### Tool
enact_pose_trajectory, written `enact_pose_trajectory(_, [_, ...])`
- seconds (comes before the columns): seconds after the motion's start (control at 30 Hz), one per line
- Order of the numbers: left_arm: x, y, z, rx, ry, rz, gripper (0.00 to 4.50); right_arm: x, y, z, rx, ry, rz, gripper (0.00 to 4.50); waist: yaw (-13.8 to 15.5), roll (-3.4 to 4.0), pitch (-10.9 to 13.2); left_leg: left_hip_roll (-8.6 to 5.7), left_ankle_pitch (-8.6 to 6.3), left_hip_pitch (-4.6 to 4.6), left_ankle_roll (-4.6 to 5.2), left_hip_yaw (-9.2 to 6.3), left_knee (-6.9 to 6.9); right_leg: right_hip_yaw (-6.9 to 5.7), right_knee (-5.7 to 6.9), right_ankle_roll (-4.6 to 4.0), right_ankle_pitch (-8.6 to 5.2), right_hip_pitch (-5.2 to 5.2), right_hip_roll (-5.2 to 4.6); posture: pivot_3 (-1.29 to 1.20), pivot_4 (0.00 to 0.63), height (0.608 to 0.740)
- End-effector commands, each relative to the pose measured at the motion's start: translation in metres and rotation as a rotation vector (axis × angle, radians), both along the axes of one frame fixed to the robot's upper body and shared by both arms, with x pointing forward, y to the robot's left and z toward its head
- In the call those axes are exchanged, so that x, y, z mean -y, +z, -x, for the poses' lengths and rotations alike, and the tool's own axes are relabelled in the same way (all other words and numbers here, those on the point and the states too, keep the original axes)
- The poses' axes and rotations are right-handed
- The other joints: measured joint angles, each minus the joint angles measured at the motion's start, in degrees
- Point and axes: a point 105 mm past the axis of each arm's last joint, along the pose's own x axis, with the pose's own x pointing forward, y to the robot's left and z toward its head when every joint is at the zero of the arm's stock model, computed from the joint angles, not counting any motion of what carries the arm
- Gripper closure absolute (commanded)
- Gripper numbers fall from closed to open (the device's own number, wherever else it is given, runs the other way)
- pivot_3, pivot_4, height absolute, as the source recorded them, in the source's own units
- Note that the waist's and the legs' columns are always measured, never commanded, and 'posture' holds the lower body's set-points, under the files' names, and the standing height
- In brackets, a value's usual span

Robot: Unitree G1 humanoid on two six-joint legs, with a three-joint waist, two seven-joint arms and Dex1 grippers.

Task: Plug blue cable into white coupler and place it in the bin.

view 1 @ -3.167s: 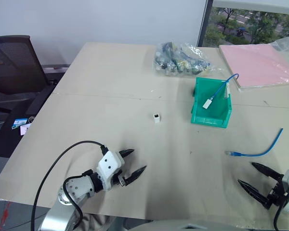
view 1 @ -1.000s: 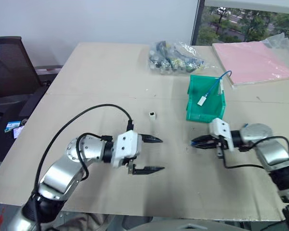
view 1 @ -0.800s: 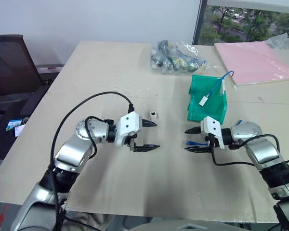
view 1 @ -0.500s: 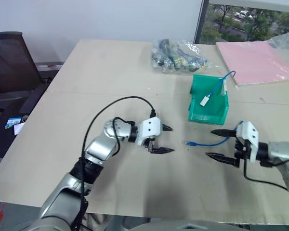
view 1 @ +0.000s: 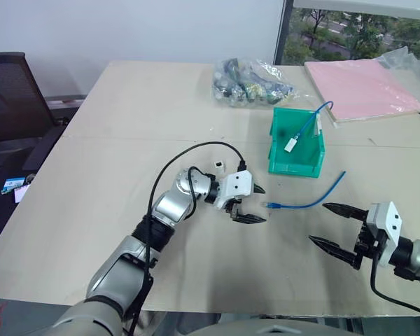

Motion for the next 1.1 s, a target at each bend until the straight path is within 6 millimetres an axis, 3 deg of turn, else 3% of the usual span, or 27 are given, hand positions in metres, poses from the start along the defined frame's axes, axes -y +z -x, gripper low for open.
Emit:
enact_pose_trajectory(0.03, [0.011,0.005,0.0,0.025,-0.035,0.008,0.43,0.001,0.014,0.002,0.062,0.001,-0.001,0.12,0.1,-0.01,0.0,0.0,0.0,-0.01,0.0,0.0,0.0,0.0,-0.01,0.0,0.0,0.0,0.0,0.0,0.15,0.728])
enact_pose_trajectory(0.17, [0.014,0.001,0.001,0.014,-0.035,0.012,0.43,0.0,0.012,0.006,0.053,0.007,-0.003,0.12,0.1,-0.01,0.0,0.0,0.0,-0.01,0.0,0.0,0.0,-0.01,-0.01,0.0,0.0,0.0,0.0,0.0,0.15,0.728])
enact_pose_trajectory(0.3, [0.015,-0.001,0.002,-0.01,-0.034,0.018,2.23,0.0,0.011,0.007,0.05,0.007,-0.004,0.0,0.1,-0.01,0.0,0.0,0.0,0.0,0.0,0.0,0.0,0.0,0.0,0.0,0.0,0.0,0.0,0.0,0.15,0.728])
enact_pose_trajectory(0.43, [0.013,-0.002,0.005,-0.023,-0.04,0.02,4.33,-0.001,0.01,0.007,0.05,0.011,-0.008,0.0,0.1,-0.01,0.0,0.0,0.0,0.01,0.0,0.0,0.01,0.0,0.01,0.0,0.0,0.0,0.0,0.0,0.15,0.728])
enact_pose_trajectory(0.63, [0.018,0.014,0.004,-0.111,-0.001,0.135,4.43,-0.009,0.004,0.021,-0.133,0.032,-0.099,0.0,0.1,-0.01,0.0,0.01,0.0,0.0,0.0,-0.02,0.01,-0.01,0.01,-0.01,0.01,0.0,0.0,0.0,0.15,0.728])
enact_pose_trajectory(0.77, [0.027,0.042,0.007,-0.395,0.041,0.359,4.43,-0.024,0.004,0.025,-0.264,0.015,-0.302,0.0,0.1,-0.04,0.0,0.04,0.0,-0.09,0.0,-0.12,0.09,0.01,0.01,-0.01,0.01,0.0,-0.02,0.0,0.15,0.728])
enact_pose_trajectory(0.93, [0.025,0.062,0.02,-0.729,0.006,0.512,4.43,-0.041,0.013,0.008,-0.314,-0.063,-0.601,0.0,-0.6,-0.11,0.0,0.05,-0.01,-0.14,0.01,-0.19,0.29,0.1,0.06,0.0,0.01,0.02,0.02,0.0,0.15,0.728])
enact_pose_trajectory(1.1, [0.025,0.073,0.024,-0.863,0.004,0.585,4.43,-0.048,0.029,-0.007,-0.292,-0.1,-0.763,0.0,-0.4,-0.08,0.0,0.09,-0.01,-0.14,0.01,-0.21,0.37,0.14,0.12,-0.01,0.03,0.0,0.07,0.0,0.15,0.728])
